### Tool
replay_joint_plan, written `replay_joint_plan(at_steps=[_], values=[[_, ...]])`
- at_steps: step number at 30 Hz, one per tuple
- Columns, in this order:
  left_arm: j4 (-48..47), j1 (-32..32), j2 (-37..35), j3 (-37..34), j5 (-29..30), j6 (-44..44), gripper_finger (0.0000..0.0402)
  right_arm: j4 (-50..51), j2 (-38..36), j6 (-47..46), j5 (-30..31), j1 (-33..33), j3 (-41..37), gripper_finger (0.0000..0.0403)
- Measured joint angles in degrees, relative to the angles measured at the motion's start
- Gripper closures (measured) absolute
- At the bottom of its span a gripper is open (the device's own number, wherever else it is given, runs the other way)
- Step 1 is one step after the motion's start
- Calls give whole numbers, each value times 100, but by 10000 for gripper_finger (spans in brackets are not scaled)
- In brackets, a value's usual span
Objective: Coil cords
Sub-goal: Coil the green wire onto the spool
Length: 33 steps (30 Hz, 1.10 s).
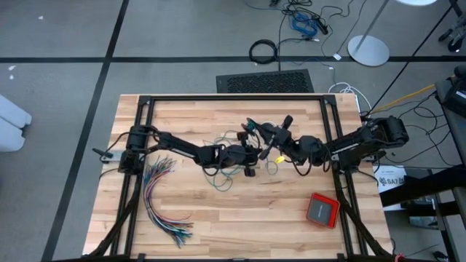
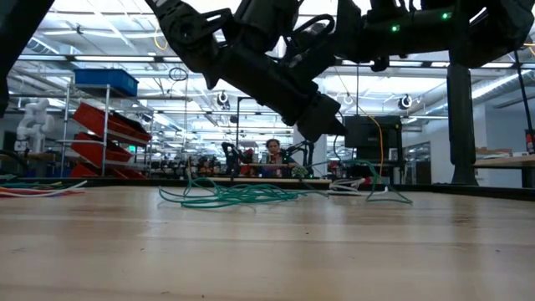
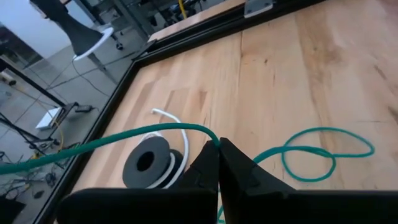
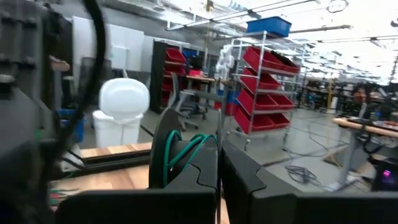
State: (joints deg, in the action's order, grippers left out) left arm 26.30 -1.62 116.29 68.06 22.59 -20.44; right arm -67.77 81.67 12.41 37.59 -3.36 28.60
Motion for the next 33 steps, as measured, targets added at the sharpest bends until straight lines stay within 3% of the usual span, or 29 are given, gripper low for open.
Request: replay_joint_plan(at_steps=[19, 33], values=[[72, 34, 2, -7, -111, -293, 402, -234, 0, 409, 313, 32, 0, 403], [68, -158, -62, 74, -27, -574, 402, 949, 0, 804, 760, 181, 0, 403]])
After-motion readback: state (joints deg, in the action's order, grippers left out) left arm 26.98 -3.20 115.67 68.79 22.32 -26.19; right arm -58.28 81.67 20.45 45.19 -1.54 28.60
